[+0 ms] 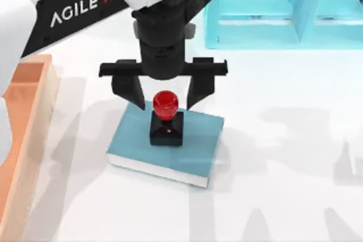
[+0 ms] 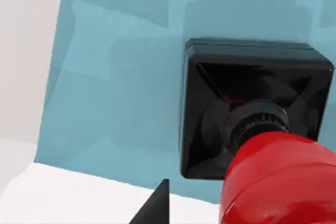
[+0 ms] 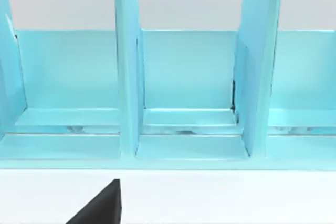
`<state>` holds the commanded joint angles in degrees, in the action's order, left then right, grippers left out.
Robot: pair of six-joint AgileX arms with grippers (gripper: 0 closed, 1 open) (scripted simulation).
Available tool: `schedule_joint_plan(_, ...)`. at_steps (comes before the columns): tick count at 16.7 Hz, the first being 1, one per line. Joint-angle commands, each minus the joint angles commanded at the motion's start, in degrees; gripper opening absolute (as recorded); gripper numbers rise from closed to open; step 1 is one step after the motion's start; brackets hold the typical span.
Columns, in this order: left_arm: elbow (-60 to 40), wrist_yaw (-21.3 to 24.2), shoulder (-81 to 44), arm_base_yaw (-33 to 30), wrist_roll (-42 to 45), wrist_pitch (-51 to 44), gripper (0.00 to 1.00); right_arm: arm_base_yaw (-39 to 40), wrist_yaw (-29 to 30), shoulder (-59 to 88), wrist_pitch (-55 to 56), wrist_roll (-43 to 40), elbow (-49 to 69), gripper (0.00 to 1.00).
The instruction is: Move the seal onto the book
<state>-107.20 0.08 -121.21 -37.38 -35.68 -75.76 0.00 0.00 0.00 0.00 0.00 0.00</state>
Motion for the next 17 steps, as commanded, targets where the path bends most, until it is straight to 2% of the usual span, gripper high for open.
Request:
schedule_joint_plan(10, -0.2, 0.0, -0.1, 0.1, 0.0, -0.2, 1.00, 0.0, 0.0, 0.0, 0.0, 0.0, 0.0, 1.00)
schedule_joint_plan(17, -7.5, 0.0, -0.5, 0.0, -0.1, -7.0, 1.00, 0.0, 0.0, 0.0, 0.0, 0.0, 0.0, 1.00)
